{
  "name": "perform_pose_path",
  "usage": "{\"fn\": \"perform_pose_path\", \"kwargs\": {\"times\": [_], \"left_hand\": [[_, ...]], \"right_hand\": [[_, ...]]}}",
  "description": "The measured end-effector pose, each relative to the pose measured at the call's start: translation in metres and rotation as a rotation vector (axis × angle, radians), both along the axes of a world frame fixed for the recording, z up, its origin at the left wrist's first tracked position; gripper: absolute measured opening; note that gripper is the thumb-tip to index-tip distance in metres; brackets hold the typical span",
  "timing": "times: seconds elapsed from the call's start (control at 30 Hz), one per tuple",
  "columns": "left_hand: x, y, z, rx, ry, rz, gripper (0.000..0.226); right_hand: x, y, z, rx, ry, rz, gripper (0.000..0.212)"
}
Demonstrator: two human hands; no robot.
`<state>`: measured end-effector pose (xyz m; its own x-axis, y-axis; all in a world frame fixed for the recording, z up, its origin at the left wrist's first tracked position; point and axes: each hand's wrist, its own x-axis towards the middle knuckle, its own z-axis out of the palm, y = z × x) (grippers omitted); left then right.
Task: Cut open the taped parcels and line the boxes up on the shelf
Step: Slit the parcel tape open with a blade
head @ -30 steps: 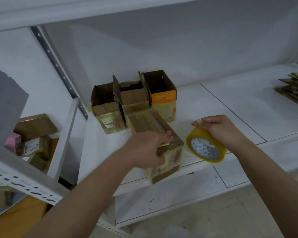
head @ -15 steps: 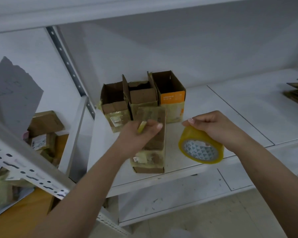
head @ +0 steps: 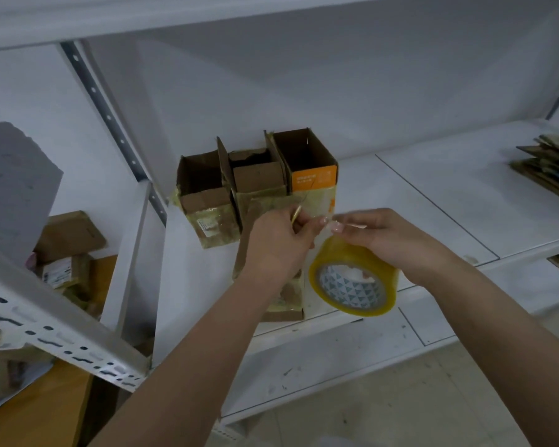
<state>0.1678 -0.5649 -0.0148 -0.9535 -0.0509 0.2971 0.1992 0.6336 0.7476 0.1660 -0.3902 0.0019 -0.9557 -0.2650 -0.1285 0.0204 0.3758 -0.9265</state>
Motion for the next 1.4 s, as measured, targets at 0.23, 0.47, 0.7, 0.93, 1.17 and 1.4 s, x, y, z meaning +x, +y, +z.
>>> {"fn": "perform_pose_path", "kwargs": {"times": [0.23,0.47,0.7,0.93,1.17,1.4], "left_hand": [[0.011,-0.05,-0.008,-0.103,0.128,0.193,0.036],[0.032,-0.111,-0.035,-0.149,0.07,0.329,0.035],[0.04,-0.123,-0.058,-0.189,0.057,0.333,0.041],[0.032,-0.13,-0.067,-0.147,0.033,0.329,0.04],[0.036,-0.113,-0.104,0.227,-0.187,0.317,0.044],[0.04,-0.091,-0.125,0.453,-0.429,0.27,0.066]], "right_hand": [[-0.004,0.014,0.014,-0.231,0.005,0.102,0.051],[-0.005,0.007,-0.007,0.37,0.08,0.035,0.037],[-0.001,-0.009,-0.02,0.5,0.053,0.041,0.04],[-0.006,-0.015,-0.032,0.468,0.034,0.036,0.041],[-0.008,-0.025,-0.07,0.403,-0.043,0.048,0.033],[-0.014,-0.028,-0.085,0.339,-0.062,0.032,0.025]]}}
